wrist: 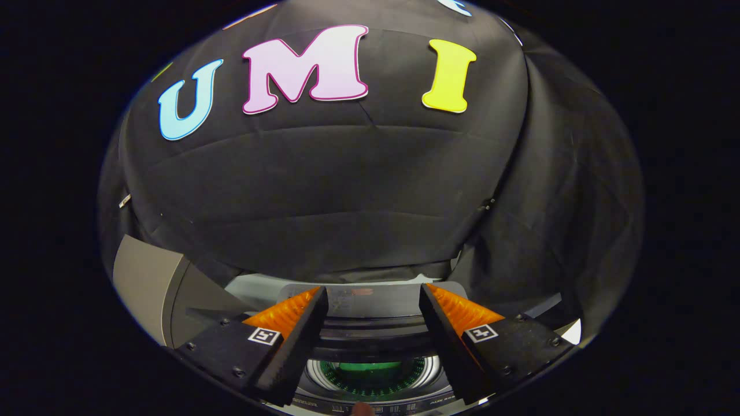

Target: Put the clothes into the washing machine and then close the washing machine lid.

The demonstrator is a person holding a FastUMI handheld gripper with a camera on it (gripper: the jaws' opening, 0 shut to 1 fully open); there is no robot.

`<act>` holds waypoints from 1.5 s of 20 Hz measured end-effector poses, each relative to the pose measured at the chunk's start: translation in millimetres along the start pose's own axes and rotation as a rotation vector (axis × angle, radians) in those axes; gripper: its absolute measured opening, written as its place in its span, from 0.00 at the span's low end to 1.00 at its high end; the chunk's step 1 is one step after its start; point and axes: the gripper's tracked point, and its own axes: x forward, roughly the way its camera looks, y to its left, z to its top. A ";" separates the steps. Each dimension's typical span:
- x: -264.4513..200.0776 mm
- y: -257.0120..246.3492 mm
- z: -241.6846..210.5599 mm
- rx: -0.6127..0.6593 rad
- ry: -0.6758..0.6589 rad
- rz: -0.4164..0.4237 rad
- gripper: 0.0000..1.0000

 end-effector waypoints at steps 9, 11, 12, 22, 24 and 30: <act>-20.8 -2.3 -41.7 0.005 0.032 -0.001 1.00; -22.0 -1.5 -58.6 0.014 0.065 -0.002 1.00; -22.0 0.1 -67.4 0.016 0.083 0.001 1.00; -17.6 -8.0 -158.1 0.009 0.229 -0.005 1.00; -15.2 -9.6 -177.2 0.012 0.261 -0.005 1.00; -20.3 -11.1 -212.4 0.008 0.323 0.004 1.00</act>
